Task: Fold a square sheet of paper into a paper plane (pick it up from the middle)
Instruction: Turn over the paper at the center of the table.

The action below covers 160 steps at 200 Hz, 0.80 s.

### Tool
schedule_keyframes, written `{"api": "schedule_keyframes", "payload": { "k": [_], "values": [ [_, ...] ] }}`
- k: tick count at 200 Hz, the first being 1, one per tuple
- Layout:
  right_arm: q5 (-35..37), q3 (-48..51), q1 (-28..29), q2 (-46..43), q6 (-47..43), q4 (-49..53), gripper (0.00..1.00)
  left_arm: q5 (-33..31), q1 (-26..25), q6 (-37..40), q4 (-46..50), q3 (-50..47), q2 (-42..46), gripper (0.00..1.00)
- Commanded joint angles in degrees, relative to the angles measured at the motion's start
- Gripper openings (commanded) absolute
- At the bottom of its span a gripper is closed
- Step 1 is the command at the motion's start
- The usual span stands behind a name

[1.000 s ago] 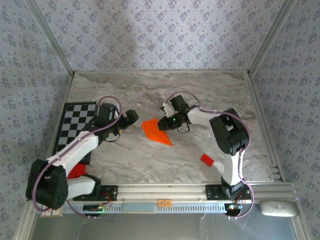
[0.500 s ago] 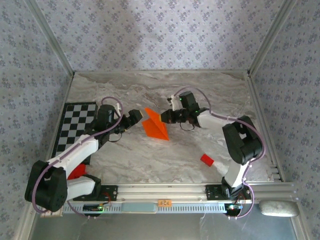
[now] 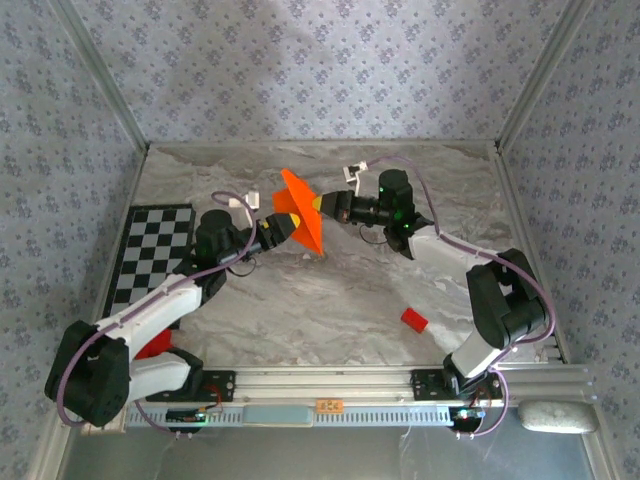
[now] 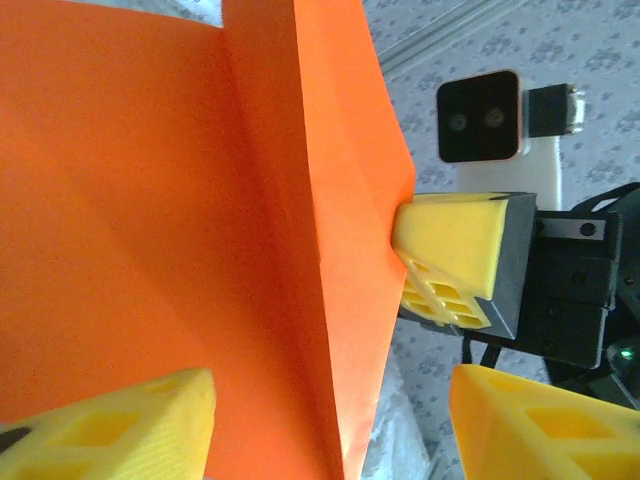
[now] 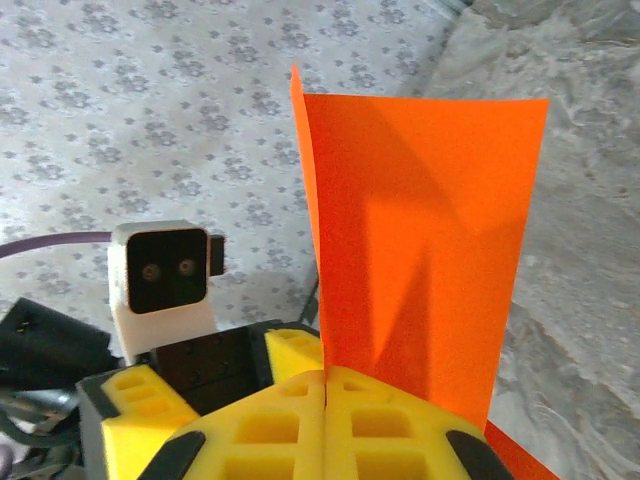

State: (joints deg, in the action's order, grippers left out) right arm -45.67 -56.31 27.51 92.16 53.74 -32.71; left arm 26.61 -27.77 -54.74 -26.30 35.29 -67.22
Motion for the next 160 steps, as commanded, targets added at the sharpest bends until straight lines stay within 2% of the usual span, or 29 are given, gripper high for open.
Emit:
{"api": "schedule_keyframes", "payload": {
  "k": [1, 52, 114, 160],
  "values": [
    [-2.4, 0.9, 0.5, -1.9, 6.1, -6.6, 0.01, 2.6, -0.3, -1.1, -7.2, 0.4, -1.2, 0.59],
    [-2.8, 1.9, 1.1, -2.3, 10.0, -11.1, 0.02, 4.3, -1.3, -2.3, -10.6, 0.9, -2.5, 0.49],
    [-3.9, 1.6, 1.6, -1.7, 13.6, -15.5, 0.03, 6.1, -2.4, -3.1, -14.4, 1.3, -3.8, 0.43],
    [-4.1, 1.9, 1.5, -1.0, 15.2, -17.2, 0.04, 7.9, -2.4, -4.5, -19.5, 1.3, -5.1, 0.33]
  ]
}}
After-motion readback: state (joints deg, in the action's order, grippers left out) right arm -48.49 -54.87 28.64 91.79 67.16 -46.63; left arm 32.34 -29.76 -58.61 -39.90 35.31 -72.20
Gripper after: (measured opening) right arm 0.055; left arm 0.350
